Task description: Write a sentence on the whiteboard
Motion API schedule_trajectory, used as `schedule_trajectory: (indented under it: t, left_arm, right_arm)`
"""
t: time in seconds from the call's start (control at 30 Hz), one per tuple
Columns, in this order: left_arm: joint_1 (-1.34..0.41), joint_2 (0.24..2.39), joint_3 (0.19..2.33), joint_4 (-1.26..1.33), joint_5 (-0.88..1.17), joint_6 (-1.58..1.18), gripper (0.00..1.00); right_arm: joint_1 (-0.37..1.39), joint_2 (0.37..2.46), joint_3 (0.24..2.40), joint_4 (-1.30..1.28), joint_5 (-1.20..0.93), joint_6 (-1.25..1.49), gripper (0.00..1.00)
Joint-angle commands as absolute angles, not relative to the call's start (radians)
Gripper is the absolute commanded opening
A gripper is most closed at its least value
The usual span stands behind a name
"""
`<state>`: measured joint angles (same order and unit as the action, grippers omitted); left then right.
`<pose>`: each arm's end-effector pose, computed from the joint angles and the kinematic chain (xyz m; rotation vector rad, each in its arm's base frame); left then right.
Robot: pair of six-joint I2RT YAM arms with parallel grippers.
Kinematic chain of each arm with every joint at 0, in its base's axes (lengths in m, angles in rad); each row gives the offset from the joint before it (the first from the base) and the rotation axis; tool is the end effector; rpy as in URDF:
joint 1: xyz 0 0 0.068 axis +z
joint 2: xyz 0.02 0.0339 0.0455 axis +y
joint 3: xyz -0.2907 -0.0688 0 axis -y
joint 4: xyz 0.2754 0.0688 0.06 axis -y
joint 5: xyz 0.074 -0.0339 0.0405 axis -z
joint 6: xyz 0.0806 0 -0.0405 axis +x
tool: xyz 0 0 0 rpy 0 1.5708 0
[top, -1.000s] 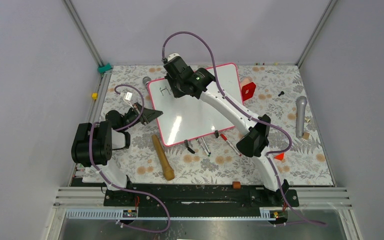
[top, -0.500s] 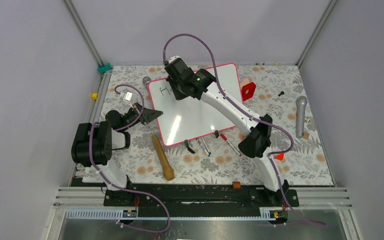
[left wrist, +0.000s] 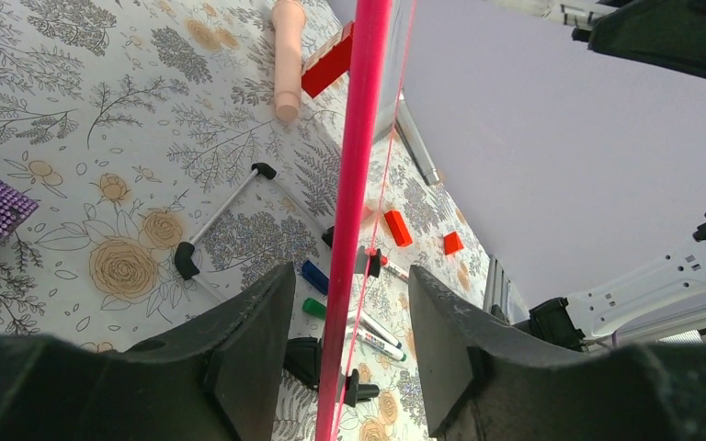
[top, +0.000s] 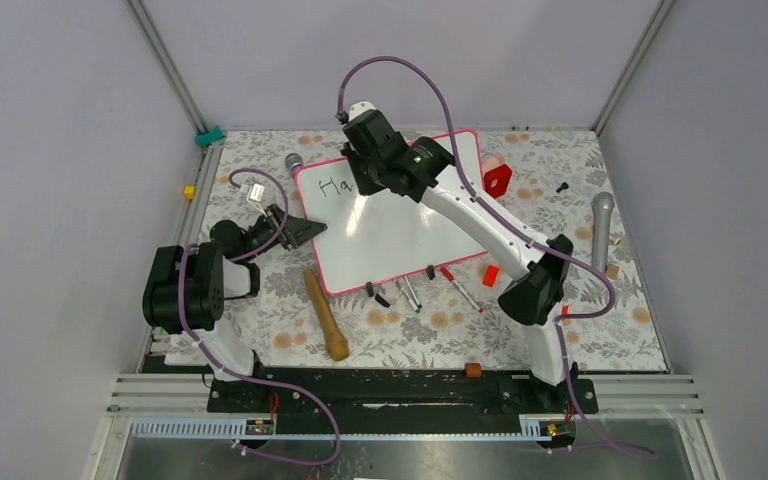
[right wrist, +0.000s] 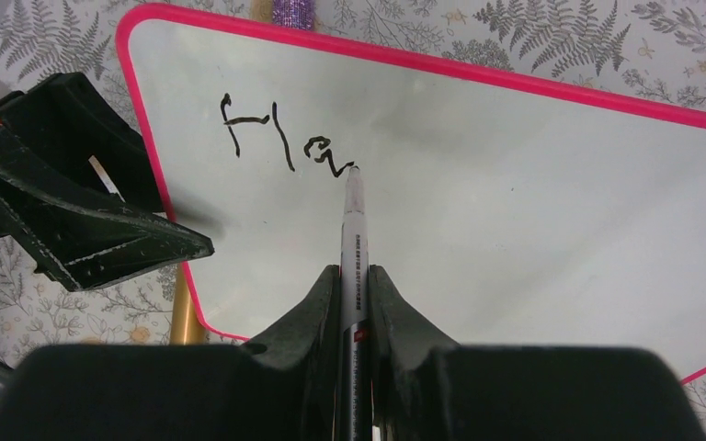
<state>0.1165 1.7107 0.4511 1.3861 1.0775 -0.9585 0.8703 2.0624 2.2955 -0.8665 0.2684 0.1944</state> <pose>0.3194 -0.0341 0.1717 0.0995 1.6930 -1.4166 0.3603 0.3942 0.4020 -0.5848 2.1155 0.3080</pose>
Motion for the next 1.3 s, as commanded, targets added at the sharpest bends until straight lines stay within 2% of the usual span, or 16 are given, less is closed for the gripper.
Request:
schedule_trajectory:
  t: [0.0,0.13,0.33,0.5,0.7,0.83,1.0,1.13,1.27]
  left_arm:
    - [0.125,1.710,0.490,1.454,1.101,-0.942,0.51]
    - [0.135,1.697,0.499,1.454,1.102,-0.943,0.56]
    - [0.149,1.677,0.535,1.451,1.111,-0.951,0.73]
    - [0.159,1.719,0.590,1.452,1.133,-0.954,0.82]
    - [0.159,1.742,0.595,1.460,1.114,-0.873,0.84]
    - [0.160,1.762,0.603,1.458,1.108,-0.864,0.75]
    - [0.160,1.781,0.588,1.459,1.079,-0.856,0.71]
    - [0.152,1.806,0.597,1.465,1.094,-0.851,0.72]
    - [0.117,1.817,0.608,1.466,1.126,-0.824,0.78]
  right_arm:
    - [0.874,1.982,2.266,-0.804,0.262,0.180,0.00]
    - [0.874,1.958,2.255,-0.784,0.264,0.178,0.00]
    - [0.874,1.935,2.251,-0.778,0.247,0.184,0.00]
    - [0.874,1.896,2.203,-0.750,0.242,0.187,0.00]
    - [0.874,1.865,2.148,-0.711,0.236,0.192,0.00]
    - [0.874,1.870,2.148,-0.711,0.232,0.192,0.00]
    - [0.874,1.871,2.146,-0.711,0.231,0.191,0.00]
    - [0.874,1.866,2.138,-0.711,0.235,0.189,0.00]
    - [0.873,1.853,2.110,-0.702,0.232,0.191,0.00]
